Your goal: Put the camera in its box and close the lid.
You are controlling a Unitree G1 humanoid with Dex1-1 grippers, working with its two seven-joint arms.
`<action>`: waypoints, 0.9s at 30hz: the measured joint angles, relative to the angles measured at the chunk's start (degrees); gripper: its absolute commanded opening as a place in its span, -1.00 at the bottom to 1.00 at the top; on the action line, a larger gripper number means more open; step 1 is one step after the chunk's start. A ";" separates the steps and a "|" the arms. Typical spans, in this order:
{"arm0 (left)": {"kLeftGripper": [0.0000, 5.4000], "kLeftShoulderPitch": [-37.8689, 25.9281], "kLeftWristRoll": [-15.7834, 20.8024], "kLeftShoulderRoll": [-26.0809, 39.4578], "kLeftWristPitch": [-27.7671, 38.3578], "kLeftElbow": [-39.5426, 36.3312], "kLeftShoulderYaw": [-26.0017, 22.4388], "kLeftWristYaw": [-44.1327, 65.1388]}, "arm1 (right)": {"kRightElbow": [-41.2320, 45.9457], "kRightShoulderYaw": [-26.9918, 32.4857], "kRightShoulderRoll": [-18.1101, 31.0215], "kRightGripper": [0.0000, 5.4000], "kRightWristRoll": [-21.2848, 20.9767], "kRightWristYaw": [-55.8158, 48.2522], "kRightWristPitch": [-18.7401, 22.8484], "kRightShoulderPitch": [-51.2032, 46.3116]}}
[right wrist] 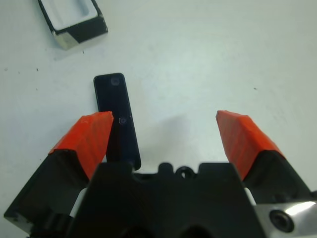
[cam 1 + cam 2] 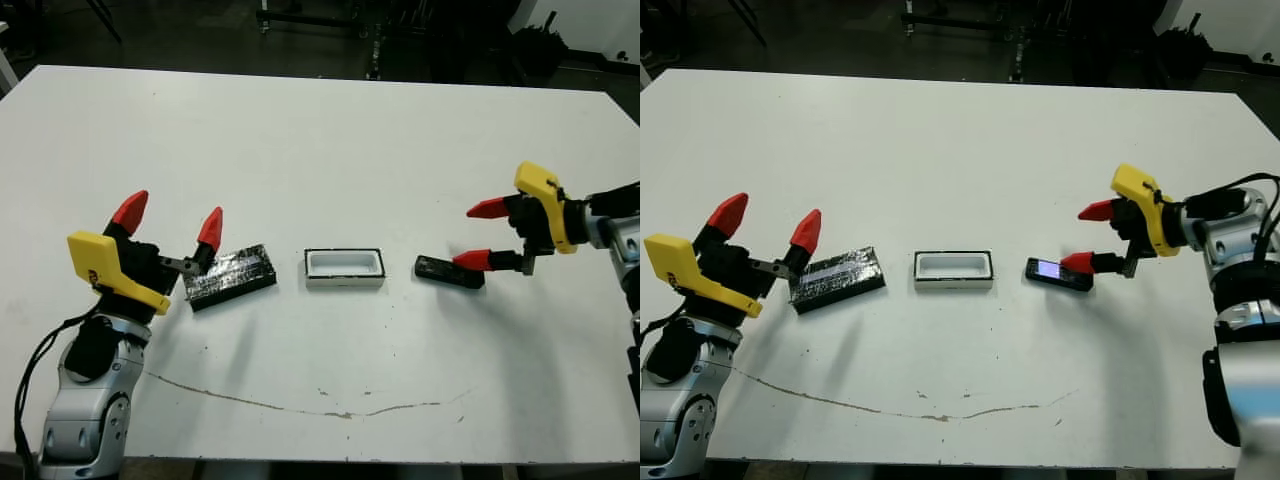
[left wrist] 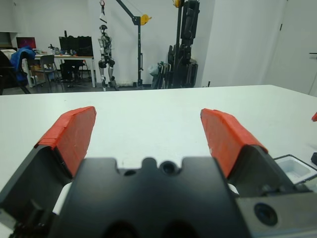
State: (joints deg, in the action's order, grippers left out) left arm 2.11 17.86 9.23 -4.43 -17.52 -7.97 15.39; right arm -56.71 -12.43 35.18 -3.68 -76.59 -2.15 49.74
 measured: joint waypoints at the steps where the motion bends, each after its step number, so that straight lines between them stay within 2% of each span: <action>1: 0.99 0.00 0.02 0.00 -0.01 0.00 -0.01 0.00 | 0.00 -0.10 -0.15 1.00 -0.18 -0.02 -0.04 0.00; 7: 0.99 0.08 0.09 0.00 -0.03 0.00 -0.03 0.02 | 0.30 -0.14 -1.00 1.00 -0.52 -0.25 -1.59 -0.12; 27: 0.99 0.75 0.49 -0.01 -1.39 -0.29 0.08 0.18 | 0.51 -0.30 -1.83 1.00 -0.88 -1.82 -3.09 -0.95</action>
State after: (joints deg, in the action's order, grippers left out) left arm 2.86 18.35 9.22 -5.82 -17.81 -7.89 15.57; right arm -56.21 -12.73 33.35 -4.56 -78.41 -5.23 48.79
